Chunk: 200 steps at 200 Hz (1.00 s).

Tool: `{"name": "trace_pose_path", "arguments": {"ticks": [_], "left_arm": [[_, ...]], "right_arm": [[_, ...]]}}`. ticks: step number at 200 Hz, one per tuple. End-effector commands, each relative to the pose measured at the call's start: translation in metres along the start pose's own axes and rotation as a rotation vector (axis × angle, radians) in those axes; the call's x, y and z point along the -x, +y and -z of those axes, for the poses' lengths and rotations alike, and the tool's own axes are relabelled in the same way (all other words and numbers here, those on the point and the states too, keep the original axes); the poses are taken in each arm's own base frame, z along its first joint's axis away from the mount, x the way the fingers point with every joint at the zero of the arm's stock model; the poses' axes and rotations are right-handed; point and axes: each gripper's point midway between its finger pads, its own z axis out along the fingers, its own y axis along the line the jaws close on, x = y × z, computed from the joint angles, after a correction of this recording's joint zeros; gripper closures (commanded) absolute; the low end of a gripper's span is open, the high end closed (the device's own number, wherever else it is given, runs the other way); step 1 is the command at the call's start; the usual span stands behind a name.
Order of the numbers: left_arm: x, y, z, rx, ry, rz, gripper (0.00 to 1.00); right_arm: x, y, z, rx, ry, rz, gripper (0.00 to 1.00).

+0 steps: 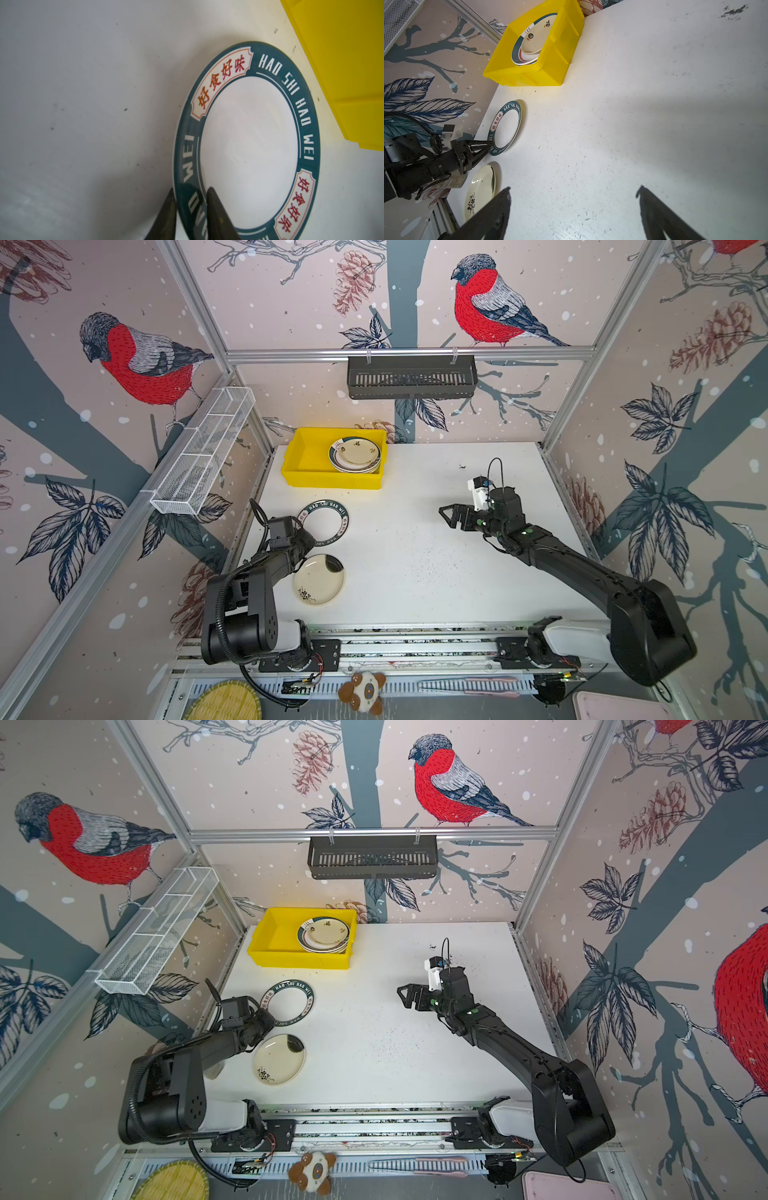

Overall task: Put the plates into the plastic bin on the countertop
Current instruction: 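Grasp the teal-rimmed plate's edge with the left gripper and tilt it upright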

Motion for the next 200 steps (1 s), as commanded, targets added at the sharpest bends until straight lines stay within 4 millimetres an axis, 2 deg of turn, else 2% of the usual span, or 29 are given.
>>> {"name": "trace_pose_path", "arguments": {"ticks": [1, 36, 62, 131, 165, 200], "left_arm": [[0.007, -0.004, -0.001, -0.004, -0.013, -0.001, 0.74], [0.009, -0.008, -0.005, -0.022, -0.006, 0.007, 0.78], [0.01, -0.011, -0.009, -0.03, 0.006, 0.011, 0.98], [0.011, -0.024, -0.009, -0.085, 0.033, -0.012, 1.0], [0.009, -0.051, 0.008, -0.23, 0.036, 0.017, 1.0], [0.009, -0.092, 0.042, -0.373, -0.008, -0.003, 1.0]], "right_arm": [[0.003, 0.001, 0.001, 0.004, -0.013, -0.001, 0.05], [0.002, -0.002, 0.001, -0.001, -0.017, -0.013, 0.05], [0.002, -0.003, 0.001, 0.0, -0.016, -0.015, 0.05], [0.003, -0.001, 0.002, 0.007, -0.018, -0.016, 0.06], [0.006, 0.008, -0.001, 0.061, -0.021, -0.012, 0.06], [0.0, 0.017, -0.019, 0.123, 0.02, -0.041, 0.07]]}}
